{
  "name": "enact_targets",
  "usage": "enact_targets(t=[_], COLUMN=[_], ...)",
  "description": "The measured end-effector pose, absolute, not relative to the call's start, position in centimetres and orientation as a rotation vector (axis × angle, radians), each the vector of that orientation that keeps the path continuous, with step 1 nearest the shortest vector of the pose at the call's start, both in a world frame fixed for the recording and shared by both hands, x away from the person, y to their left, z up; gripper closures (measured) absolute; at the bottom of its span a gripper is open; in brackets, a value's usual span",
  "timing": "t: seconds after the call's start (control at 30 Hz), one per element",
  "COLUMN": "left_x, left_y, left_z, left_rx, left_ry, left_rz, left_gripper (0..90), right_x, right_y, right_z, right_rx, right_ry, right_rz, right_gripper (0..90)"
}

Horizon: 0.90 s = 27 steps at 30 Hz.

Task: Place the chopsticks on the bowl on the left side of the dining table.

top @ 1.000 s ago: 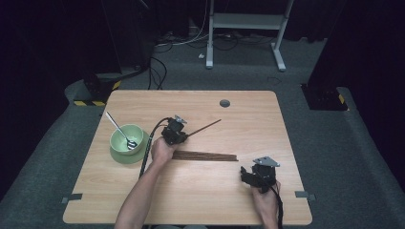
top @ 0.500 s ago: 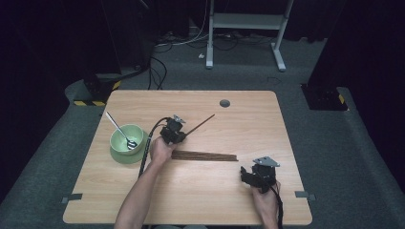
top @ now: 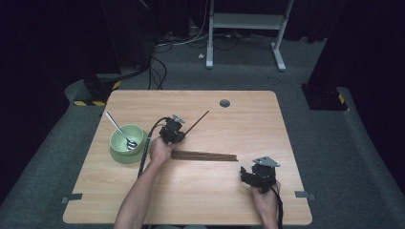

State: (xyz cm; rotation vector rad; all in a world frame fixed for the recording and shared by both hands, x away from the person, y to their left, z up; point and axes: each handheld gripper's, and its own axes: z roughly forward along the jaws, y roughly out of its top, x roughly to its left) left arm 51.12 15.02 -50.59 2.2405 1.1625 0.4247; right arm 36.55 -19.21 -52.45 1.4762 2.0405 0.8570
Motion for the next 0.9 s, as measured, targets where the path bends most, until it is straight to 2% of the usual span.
enact_targets(t=[0.9], left_x=[51.06], left_y=[14.97], left_z=[-50.51], left_rx=[2.257], left_ry=[1.141], left_rz=[0.441], left_gripper=[84.1], right_x=[36.55], right_y=[-19.21], right_z=[-52.45], right_rx=[1.477], right_ry=[2.041], right_rz=[0.857], right_gripper=[24.3])
